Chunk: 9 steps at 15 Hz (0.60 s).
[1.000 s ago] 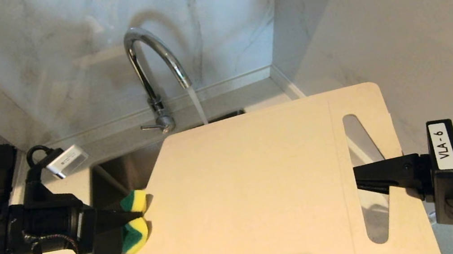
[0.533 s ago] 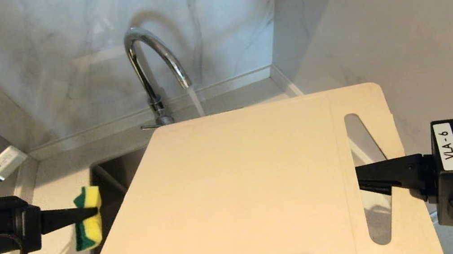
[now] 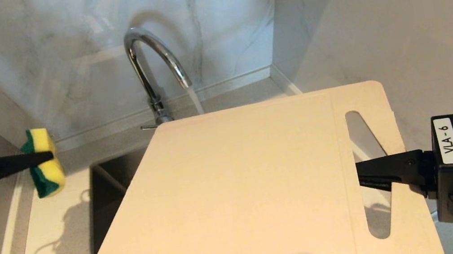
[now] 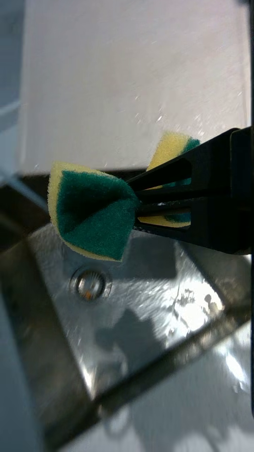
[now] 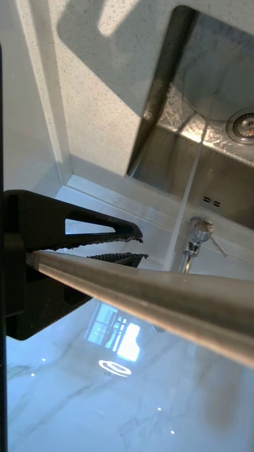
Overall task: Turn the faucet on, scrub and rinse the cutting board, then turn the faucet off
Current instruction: Put down the cleaning cloth
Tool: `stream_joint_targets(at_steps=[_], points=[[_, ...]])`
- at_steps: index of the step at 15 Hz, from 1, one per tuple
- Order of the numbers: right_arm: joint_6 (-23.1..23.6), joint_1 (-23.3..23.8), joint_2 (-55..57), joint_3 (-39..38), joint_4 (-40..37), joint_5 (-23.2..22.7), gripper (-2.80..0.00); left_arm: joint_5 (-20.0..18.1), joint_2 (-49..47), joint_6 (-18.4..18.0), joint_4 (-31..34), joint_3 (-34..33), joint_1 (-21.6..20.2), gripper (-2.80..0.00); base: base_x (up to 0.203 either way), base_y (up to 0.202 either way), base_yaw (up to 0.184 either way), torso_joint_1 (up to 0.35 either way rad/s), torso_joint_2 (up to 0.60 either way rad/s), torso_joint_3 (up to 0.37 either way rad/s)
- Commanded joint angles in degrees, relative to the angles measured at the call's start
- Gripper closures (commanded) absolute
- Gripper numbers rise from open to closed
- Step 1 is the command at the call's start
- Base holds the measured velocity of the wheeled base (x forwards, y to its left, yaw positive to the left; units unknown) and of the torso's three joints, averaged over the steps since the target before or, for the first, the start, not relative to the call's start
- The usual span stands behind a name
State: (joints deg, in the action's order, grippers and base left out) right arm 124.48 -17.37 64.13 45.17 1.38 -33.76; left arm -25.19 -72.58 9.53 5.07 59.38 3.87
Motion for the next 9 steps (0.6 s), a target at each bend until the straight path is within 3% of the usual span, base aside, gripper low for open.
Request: stream_joint_targets(at_steps=[1, 4, 6, 8, 9], points=[[0.68, 0.84, 0.62, 0.62, 0.03, -0.17, 0.0, 7.04, 1.28, 0.31, 0.0, 0.77, 0.31, 0.0, 0.0, 0.0, 0.0, 0.0, 0.0, 0.0], [0.57, 1.01, 0.73, 0.7, 1.09, -0.12, 0.0, 15.61, 3.81, 0.48, 0.19, 0.48, 0.9, 0.0, 0.0, 0.0, 0.0, 0.0, 0.0, 0.0], [-1.89, 1.0, 0.64, 0.22, 3.34, -0.08, 0.0, 22.23, 3.43, -0.26, 0.8, -0.17, 2.71, 0.0, 0.0, 0.0, 0.0, 0.0, 0.0, 0.0], [-2.22, 0.98, 0.46, -0.4, 4.29, -0.08, 0.0, 30.89, 2.65, -4.05, 3.79, -3.26, 3.77, 0.0, 0.0, 0.0, 0.0, 0.0, 0.0, 0.0], [-2.22, 0.95, 0.32, -0.51, 4.33, -0.17, 0.0, 31.94, 2.64, -4.95, 4.73, -5.63, 4.01, 0.0, 0.0, 0.0, 0.0, 0.0, 0.0, 0.0]])
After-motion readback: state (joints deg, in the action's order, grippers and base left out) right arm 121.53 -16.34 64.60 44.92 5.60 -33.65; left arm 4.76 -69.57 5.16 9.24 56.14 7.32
